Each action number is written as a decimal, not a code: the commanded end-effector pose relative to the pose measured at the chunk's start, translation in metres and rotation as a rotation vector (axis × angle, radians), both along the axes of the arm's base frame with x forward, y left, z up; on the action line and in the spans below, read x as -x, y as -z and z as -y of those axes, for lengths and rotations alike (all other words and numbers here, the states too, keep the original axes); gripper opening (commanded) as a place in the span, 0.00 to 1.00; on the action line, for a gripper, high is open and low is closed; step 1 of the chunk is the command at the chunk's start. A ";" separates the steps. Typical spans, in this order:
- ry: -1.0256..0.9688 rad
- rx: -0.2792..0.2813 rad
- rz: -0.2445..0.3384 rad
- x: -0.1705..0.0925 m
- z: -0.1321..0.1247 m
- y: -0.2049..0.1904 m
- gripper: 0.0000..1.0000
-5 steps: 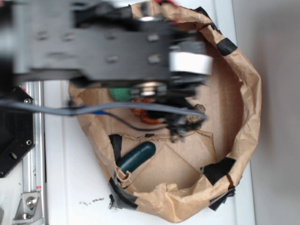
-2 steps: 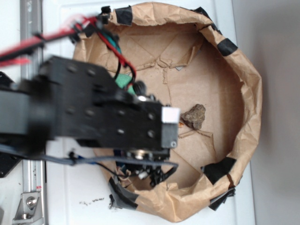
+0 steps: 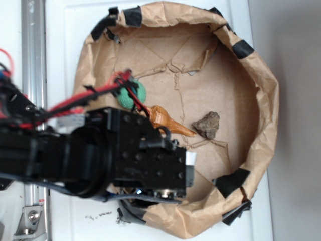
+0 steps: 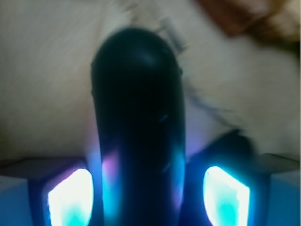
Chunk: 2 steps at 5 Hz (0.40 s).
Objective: Grab the plastic pickle.
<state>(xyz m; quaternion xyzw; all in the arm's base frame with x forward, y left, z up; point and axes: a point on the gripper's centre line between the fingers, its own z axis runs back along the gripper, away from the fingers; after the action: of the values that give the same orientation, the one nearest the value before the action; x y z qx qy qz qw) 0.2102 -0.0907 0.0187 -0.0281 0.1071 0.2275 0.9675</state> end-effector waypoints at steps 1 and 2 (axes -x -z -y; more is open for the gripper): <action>0.068 0.002 0.162 -0.025 -0.005 -0.042 0.00; 0.059 -0.019 0.292 -0.053 -0.036 -0.076 0.00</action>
<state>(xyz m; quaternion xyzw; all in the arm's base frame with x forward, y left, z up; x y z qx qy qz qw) 0.2630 -0.0480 0.0703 -0.0352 -0.0038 0.1935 0.9805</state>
